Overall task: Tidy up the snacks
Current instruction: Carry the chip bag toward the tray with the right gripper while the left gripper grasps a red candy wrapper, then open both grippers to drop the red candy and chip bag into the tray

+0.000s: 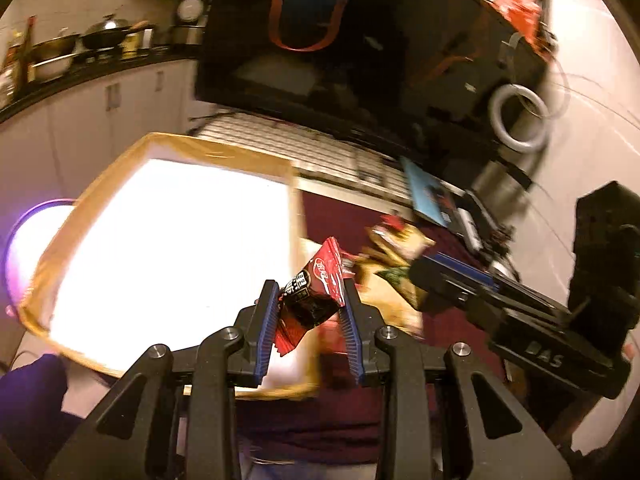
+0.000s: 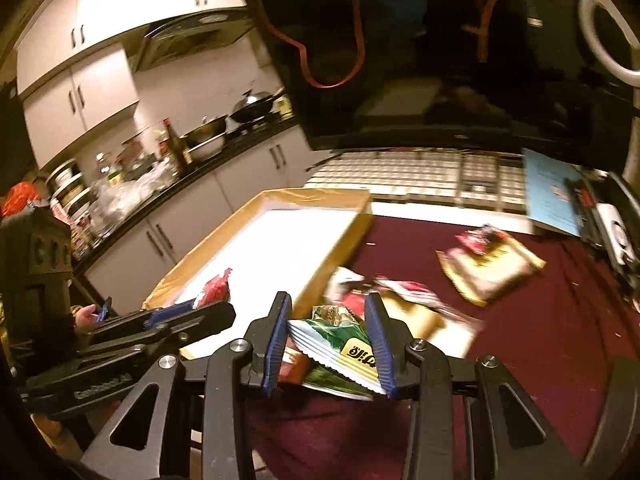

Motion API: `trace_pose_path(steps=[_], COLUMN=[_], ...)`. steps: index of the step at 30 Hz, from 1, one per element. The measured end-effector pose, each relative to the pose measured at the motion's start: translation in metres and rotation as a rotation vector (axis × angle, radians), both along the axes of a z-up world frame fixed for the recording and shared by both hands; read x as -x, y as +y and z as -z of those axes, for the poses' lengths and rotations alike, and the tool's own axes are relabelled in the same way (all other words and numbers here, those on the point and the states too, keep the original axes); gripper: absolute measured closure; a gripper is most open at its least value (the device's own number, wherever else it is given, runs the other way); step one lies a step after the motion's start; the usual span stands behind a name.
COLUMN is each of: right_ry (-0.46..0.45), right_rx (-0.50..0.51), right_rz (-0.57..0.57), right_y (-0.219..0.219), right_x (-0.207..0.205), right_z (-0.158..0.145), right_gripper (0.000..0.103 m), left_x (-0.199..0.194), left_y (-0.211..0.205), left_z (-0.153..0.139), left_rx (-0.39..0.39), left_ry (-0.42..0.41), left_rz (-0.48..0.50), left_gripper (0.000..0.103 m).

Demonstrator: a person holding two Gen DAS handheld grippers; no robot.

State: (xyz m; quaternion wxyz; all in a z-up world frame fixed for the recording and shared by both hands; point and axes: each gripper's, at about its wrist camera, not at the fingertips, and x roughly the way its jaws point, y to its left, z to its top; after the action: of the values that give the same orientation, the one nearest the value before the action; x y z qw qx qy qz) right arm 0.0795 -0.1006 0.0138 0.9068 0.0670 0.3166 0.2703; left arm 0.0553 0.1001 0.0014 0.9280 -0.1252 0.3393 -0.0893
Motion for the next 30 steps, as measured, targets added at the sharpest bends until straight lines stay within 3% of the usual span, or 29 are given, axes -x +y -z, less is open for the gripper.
trace_pose_path(steps=[10,15,19,26,30], right_ry=[0.069,0.058,0.013,0.066,0.069], right_rx=[0.044,0.125,0.187,0.291,0.295], right_rz=[-0.146,-0.200,-0.221,-0.211,-0.207], right_y=[0.077,0.113,0.130,0.146,0.143], right_x=[-0.029,-0.033,-0.028,-0.037,-0.035], right_z=[0.014,0.024,0.025,0.056,0.058], right_gripper=[0.065,0.065,0.065,0.064,0.058], left_x=[-0.026,-0.033,-0.039,-0.045,-0.048], left_y=[0.067,0.089,0.093,0.088,0.086], left_z=[0.025,0.039,0.048,0.056,0.058], left_rx=[-0.002,0.002,-0.007,-0.055,-0.069], left_ry=[0.079,0.119,0.146,0.175,0.185], left_rz=[-0.162,-0.215,-0.223,-0.227,-0.228], left_gripper=[0.075,0.075,0.075,0.074,0.072])
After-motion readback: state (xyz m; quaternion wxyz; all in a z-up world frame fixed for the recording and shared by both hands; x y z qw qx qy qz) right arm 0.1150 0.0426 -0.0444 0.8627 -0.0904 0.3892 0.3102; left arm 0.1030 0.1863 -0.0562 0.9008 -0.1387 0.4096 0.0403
